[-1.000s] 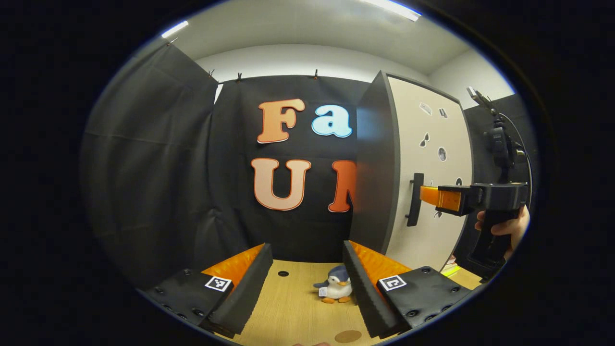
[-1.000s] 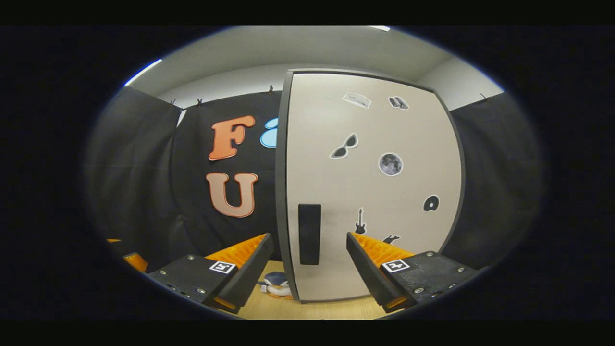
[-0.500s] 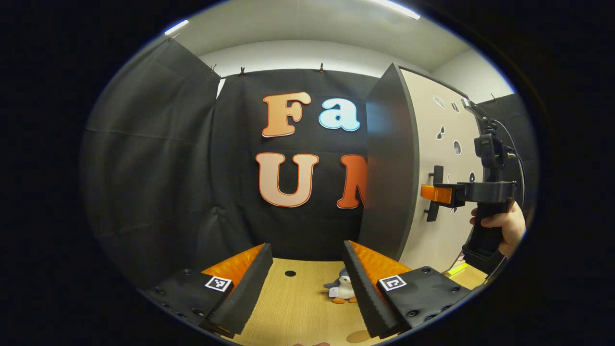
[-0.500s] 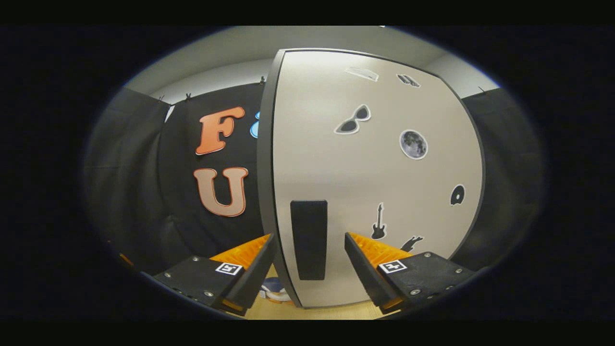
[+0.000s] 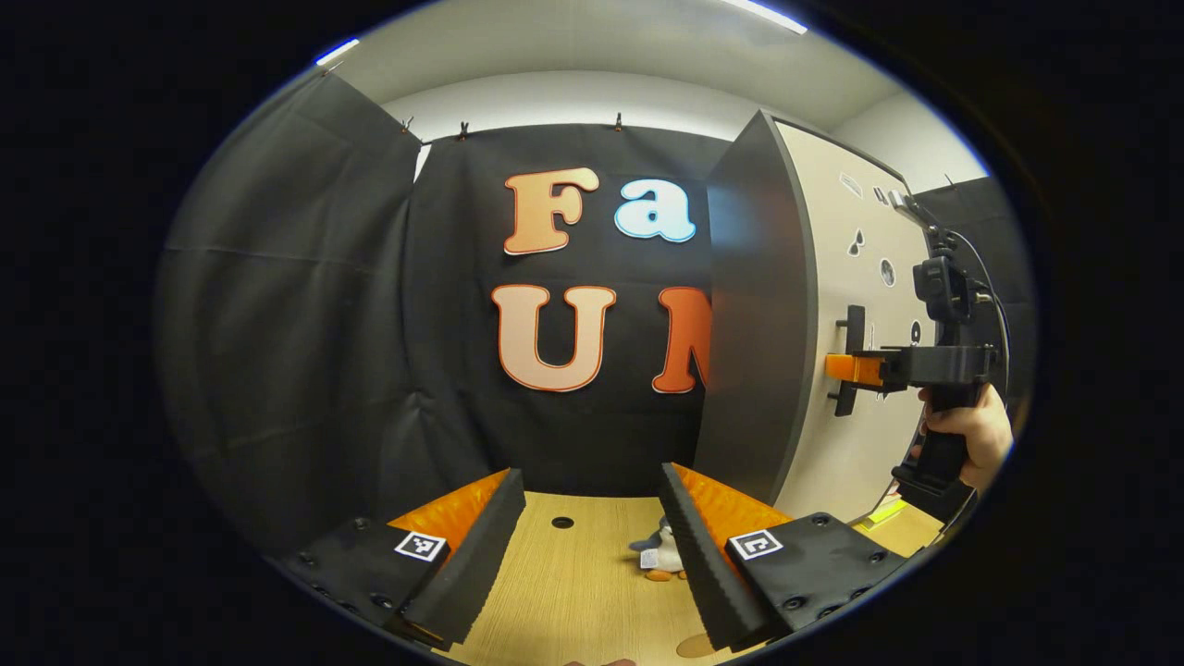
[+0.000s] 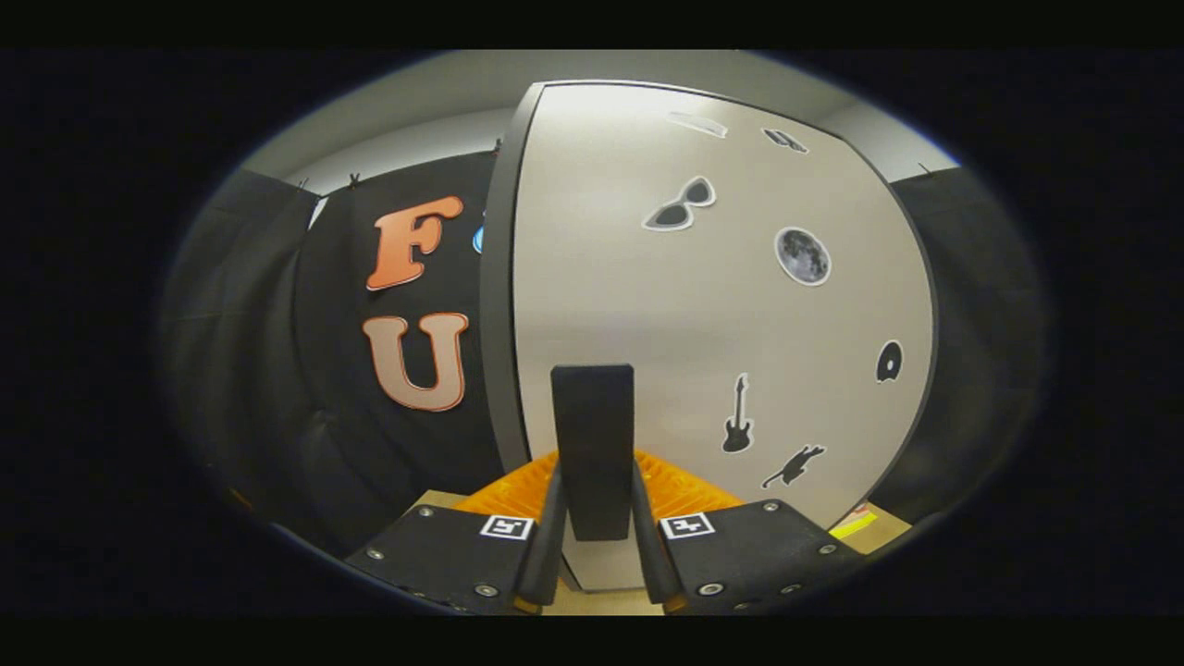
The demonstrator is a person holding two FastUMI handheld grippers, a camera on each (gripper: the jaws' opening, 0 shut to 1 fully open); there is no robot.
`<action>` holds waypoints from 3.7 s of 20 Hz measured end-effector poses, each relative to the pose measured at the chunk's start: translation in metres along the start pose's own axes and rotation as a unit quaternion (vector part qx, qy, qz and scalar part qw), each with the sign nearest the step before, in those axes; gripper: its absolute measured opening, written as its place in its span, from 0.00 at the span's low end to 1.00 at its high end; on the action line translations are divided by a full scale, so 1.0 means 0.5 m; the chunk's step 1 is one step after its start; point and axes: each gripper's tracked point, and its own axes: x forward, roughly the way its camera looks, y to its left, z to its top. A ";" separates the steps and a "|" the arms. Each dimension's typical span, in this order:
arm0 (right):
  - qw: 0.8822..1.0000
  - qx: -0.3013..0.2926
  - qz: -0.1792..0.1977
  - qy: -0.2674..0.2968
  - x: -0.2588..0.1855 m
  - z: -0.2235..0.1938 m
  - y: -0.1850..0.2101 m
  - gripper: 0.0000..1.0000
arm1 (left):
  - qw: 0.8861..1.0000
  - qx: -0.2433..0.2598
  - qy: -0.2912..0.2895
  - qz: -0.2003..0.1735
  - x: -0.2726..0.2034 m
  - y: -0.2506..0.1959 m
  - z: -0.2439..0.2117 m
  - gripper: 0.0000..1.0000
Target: Open the cabinet door with the right hand, grasp the bottle in the cabinet with the left hand and place it on the coaster, then close the cabinet door with the right hand.
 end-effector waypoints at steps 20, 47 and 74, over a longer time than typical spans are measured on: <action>0.999 0.036 0.009 0.014 -0.085 -0.003 -0.036 0.20 | 0.999 0.021 -0.022 -0.016 -0.121 -0.129 0.025 0.95; 0.998 0.057 -0.006 -0.012 -0.164 -0.004 -0.154 0.17 | 0.998 0.011 -0.016 -0.058 -0.211 -0.403 -0.010 0.95; 0.997 0.071 0.006 -0.012 -0.170 -0.008 -0.259 0.06 | 0.997 0.006 0.000 -0.072 -0.195 -0.534 -0.031 0.99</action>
